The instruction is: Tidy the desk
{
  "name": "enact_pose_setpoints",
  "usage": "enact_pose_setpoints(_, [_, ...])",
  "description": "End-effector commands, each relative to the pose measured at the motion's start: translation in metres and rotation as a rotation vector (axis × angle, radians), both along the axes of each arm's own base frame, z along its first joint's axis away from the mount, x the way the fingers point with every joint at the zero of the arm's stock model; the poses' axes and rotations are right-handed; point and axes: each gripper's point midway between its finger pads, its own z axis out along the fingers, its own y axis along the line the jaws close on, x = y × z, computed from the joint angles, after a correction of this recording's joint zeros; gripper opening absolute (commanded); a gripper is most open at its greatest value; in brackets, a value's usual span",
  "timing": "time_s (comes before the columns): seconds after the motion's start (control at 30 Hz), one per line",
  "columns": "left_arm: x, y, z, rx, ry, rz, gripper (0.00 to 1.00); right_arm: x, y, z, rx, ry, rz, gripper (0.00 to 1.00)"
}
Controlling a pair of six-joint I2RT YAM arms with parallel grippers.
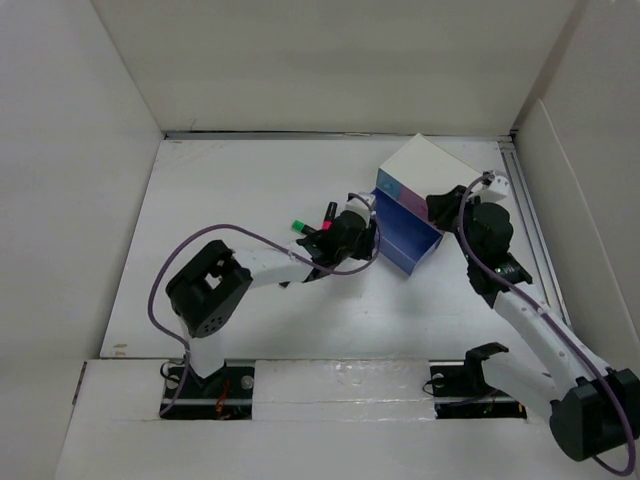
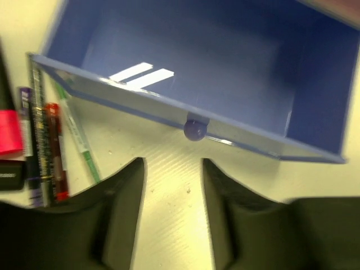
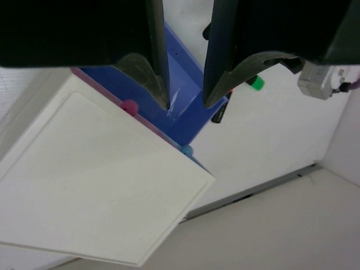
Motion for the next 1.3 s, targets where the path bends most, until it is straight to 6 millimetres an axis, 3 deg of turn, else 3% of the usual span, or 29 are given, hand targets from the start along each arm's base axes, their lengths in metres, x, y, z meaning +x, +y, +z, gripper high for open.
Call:
enact_pose_setpoints(0.0, [0.009, 0.012, 0.077, -0.106, -0.14, 0.07, 0.36, -0.016, 0.018, 0.032, 0.029, -0.079, 0.078, 0.36])
enact_pose_setpoints(0.1, [0.008, 0.037, 0.09, -0.1, -0.179, 0.148, 0.15, -0.032, 0.034, 0.04, 0.039, -0.096, 0.149, 0.23])
enact_pose_setpoints(0.13, [0.007, 0.043, 0.088, -0.085, -0.175, 0.164, 0.12, -0.036, 0.038, 0.041, 0.041, -0.101, 0.164, 0.04])
enact_pose_setpoints(0.2, [0.005, 0.051, 0.076, -0.047, -0.147, 0.186, 0.04, -0.045, 0.049, 0.043, 0.052, -0.126, 0.205, 0.0])
enact_pose_setpoints(0.23, [0.001, 0.059, 0.053, 0.001, -0.096, 0.214, 0.01, -0.055, 0.057, 0.033, 0.06, -0.144, 0.238, 0.0])
enact_pose_setpoints(0.33, [-0.002, 0.066, 0.036, 0.017, -0.071, 0.245, 0.01, -0.057, 0.062, 0.031, 0.069, -0.162, 0.245, 0.0])
enact_pose_setpoints(0.5, [0.0, 0.065, 0.02, 0.045, -0.053, 0.252, 0.2, -0.056, 0.076, 0.023, 0.053, -0.128, 0.3, 0.08])
enact_pose_setpoints(0.53, [0.005, 0.06, 0.026, 0.043, -0.061, 0.252, 0.2, -0.057, 0.08, 0.023, 0.051, -0.127, 0.31, 0.1])
enact_pose_setpoints(0.67, [0.013, 0.053, 0.012, 0.095, -0.047, 0.253, 0.17, -0.054, 0.085, 0.021, 0.034, -0.116, 0.319, 0.28])
enact_pose_setpoints(0.77, [0.02, 0.051, 0.006, 0.117, -0.051, 0.275, 0.17, -0.054, 0.087, 0.02, 0.028, -0.113, 0.323, 0.33])
enact_pose_setpoints(1.07, [0.028, 0.052, -0.021, 0.19, -0.024, 0.325, 0.24, -0.052, 0.087, 0.017, 0.022, -0.107, 0.317, 0.34])
enact_pose_setpoints(1.27, [0.034, 0.049, -0.029, 0.183, -0.007, 0.303, 0.23, -0.054, 0.088, 0.019, 0.024, -0.113, 0.319, 0.35])
